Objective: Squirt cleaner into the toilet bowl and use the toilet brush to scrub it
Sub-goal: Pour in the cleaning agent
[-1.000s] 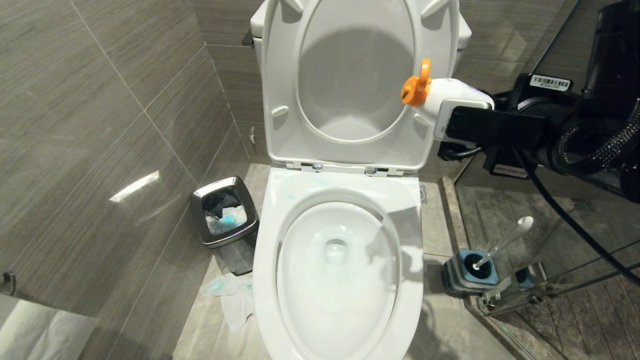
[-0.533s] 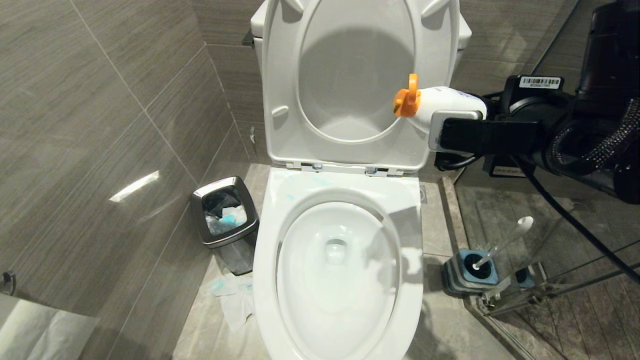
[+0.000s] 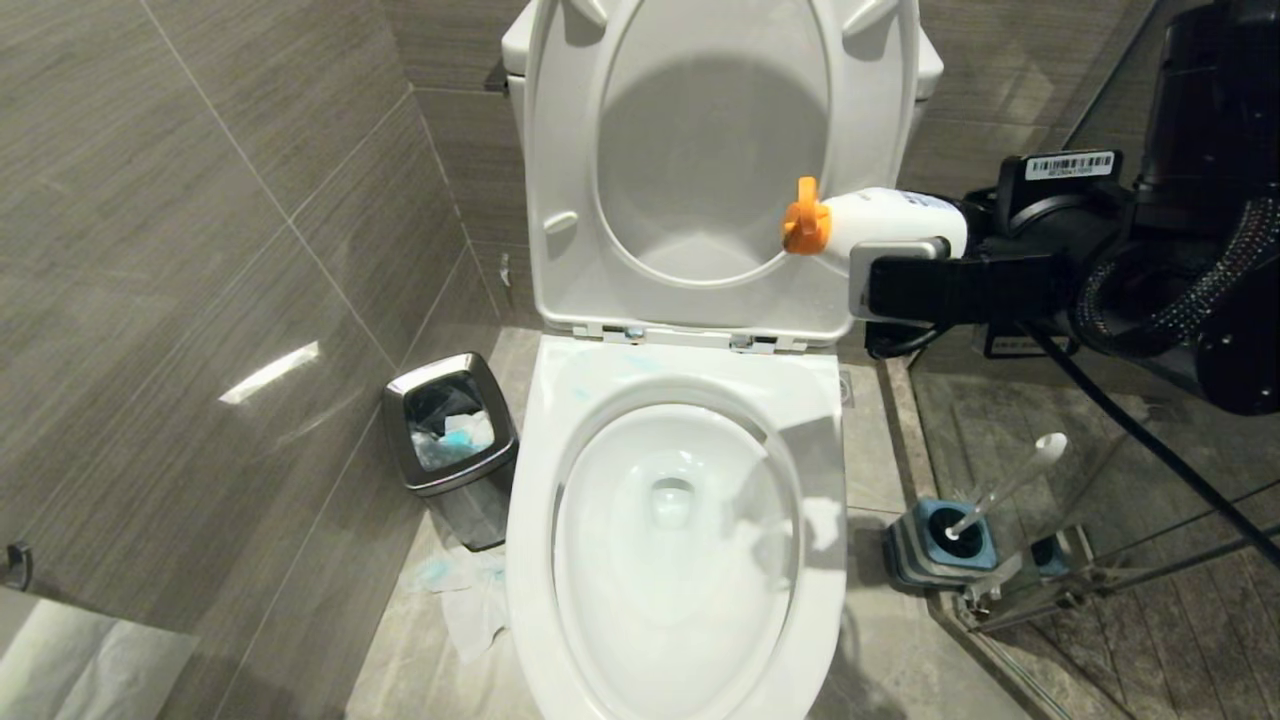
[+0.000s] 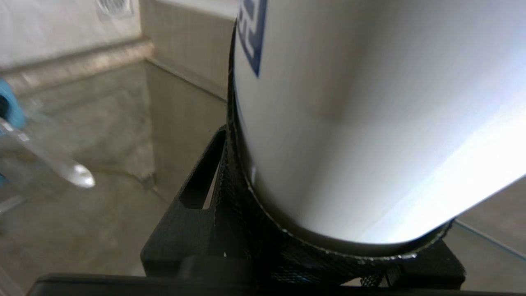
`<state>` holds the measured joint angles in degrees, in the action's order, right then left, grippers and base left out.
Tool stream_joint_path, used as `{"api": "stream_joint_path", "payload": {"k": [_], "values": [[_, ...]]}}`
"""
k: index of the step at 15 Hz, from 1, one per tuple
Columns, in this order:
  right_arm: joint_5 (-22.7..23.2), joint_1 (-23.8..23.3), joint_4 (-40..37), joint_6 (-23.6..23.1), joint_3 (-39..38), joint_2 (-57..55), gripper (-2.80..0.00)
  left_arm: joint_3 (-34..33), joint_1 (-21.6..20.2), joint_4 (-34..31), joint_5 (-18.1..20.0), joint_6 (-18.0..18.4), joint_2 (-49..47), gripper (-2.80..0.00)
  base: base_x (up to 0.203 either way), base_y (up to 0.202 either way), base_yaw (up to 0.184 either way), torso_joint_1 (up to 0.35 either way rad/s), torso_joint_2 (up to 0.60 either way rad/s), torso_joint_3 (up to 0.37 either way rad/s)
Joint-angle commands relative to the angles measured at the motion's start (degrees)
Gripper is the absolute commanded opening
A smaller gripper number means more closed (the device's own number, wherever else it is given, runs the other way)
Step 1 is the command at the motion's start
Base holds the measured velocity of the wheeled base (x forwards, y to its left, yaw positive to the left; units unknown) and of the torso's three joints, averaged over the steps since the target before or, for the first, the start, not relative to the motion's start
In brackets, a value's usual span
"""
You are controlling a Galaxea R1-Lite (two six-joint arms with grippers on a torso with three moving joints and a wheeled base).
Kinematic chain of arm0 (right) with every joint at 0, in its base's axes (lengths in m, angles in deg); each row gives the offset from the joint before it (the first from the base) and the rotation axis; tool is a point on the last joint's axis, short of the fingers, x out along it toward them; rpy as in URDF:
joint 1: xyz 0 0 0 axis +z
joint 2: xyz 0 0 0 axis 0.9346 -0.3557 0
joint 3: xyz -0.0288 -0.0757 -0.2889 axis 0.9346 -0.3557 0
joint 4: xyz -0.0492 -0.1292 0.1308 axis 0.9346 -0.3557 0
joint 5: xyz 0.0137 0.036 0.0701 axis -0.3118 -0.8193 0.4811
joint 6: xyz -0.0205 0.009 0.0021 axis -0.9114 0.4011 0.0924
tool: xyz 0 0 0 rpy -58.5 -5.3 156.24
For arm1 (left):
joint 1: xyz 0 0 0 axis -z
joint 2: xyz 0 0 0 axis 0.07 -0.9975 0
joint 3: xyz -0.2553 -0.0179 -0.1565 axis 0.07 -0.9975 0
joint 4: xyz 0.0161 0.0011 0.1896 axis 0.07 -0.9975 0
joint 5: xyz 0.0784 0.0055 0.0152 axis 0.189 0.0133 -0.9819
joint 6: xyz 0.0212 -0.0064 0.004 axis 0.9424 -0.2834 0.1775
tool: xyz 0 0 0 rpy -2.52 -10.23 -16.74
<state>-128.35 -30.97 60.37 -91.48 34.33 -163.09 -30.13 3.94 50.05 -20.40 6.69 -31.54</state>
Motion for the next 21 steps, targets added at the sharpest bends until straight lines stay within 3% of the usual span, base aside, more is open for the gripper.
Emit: {"api": "stream_joint_path", "payload": {"k": [1,3,8,10,21], "values": [[-1.22,0.13,0.04,-1.73,0.45,-0.76,-2.80,-0.01,-0.01,-0.01,0.00,0.03,-0.08,-2.80,0.000,0.000,0.000,0.000,0.00,0.000],[-1.42,0.13,0.72,-3.59,0.85,-1.37,-2.80,-0.01,-0.01,-0.01,0.00,0.03,-0.08,-2.80,0.000,0.000,0.000,0.000,0.00,0.000],[-2.88,0.19,11.86,-15.31,2.01,-4.41,-2.80,-0.01,-0.01,-0.01,0.00,0.03,-0.08,-2.80,0.000,0.000,0.000,0.000,0.00,0.000],[-2.89,0.49,12.25,-17.86,2.54,-4.72,-2.80,-0.01,-0.01,-0.01,0.00,0.04,-0.08,-2.80,0.000,0.000,0.000,0.000,0.00,0.000],[-2.89,4.17,12.34,-24.51,3.79,-6.79,-2.80,-0.01,-0.01,-0.01,0.00,0.03,-0.08,-2.80,0.000,0.000,0.000,0.000,0.00,0.000]]}}
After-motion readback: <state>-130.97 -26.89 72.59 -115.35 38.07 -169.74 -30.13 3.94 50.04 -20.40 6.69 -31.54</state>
